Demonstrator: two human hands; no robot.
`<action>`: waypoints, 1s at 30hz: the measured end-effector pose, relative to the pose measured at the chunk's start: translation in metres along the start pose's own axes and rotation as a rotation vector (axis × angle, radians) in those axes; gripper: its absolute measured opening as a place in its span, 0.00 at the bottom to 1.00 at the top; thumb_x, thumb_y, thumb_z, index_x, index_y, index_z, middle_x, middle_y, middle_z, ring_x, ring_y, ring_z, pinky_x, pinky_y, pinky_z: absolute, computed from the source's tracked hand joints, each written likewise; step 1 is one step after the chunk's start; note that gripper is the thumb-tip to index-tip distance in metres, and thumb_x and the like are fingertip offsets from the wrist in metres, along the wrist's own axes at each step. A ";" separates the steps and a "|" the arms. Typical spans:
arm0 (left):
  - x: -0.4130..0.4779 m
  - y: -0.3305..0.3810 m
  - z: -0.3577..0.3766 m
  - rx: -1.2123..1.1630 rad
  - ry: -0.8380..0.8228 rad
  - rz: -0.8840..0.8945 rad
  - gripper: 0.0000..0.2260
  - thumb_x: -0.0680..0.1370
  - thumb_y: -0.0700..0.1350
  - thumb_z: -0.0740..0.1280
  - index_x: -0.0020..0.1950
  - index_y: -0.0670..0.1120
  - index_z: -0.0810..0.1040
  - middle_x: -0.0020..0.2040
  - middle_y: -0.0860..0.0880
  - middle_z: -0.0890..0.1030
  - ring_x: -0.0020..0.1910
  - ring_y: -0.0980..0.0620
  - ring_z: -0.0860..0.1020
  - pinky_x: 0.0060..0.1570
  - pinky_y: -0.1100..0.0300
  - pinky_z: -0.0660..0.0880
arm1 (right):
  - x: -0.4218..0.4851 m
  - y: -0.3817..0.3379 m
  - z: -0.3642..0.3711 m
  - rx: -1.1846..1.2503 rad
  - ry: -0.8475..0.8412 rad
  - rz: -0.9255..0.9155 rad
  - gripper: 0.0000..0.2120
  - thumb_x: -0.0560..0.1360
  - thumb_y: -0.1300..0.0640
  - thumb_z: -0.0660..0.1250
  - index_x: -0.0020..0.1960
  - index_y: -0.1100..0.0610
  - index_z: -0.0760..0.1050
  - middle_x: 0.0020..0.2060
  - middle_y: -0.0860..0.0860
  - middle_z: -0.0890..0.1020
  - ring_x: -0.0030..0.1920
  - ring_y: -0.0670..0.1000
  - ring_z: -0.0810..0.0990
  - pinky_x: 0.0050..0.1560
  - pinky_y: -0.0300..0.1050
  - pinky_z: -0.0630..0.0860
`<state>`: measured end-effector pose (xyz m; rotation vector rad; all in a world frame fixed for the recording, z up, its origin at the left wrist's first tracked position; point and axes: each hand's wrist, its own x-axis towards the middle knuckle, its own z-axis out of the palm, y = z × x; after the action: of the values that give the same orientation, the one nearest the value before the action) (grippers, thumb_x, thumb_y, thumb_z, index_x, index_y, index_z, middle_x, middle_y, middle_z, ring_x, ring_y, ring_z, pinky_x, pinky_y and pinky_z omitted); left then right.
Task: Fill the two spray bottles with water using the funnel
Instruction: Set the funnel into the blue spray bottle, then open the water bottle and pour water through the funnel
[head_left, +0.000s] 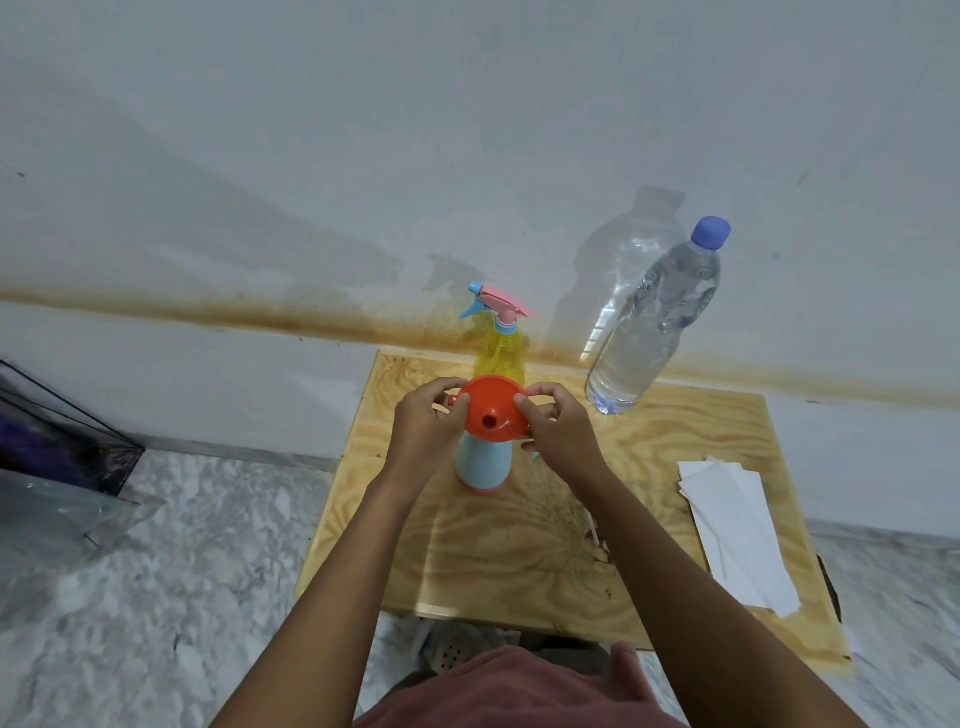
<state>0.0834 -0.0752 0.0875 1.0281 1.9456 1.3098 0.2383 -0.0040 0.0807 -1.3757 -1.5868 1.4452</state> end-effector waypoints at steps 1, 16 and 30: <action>-0.001 -0.001 0.001 0.002 0.000 0.001 0.07 0.79 0.43 0.68 0.55 0.50 0.82 0.42 0.59 0.79 0.40 0.53 0.77 0.46 0.48 0.81 | 0.000 0.001 0.000 -0.019 0.007 -0.024 0.11 0.79 0.52 0.67 0.58 0.57 0.74 0.34 0.52 0.81 0.33 0.46 0.83 0.32 0.38 0.79; -0.003 0.003 0.002 0.142 0.049 0.002 0.15 0.79 0.49 0.68 0.66 0.50 0.78 0.56 0.48 0.79 0.49 0.53 0.78 0.43 0.67 0.72 | -0.002 0.003 -0.014 -0.137 0.045 -0.139 0.09 0.79 0.49 0.65 0.57 0.50 0.77 0.40 0.49 0.83 0.42 0.50 0.84 0.47 0.50 0.81; 0.025 0.118 0.123 0.123 -0.191 0.292 0.30 0.73 0.46 0.76 0.73 0.48 0.70 0.60 0.48 0.74 0.58 0.52 0.75 0.57 0.63 0.72 | 0.032 -0.056 -0.170 -0.203 0.458 -0.330 0.18 0.78 0.46 0.66 0.66 0.46 0.71 0.58 0.45 0.77 0.56 0.42 0.76 0.53 0.42 0.76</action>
<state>0.2003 0.0326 0.1526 1.4868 1.7978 1.2008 0.3659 0.0908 0.1683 -1.3547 -1.5847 0.7288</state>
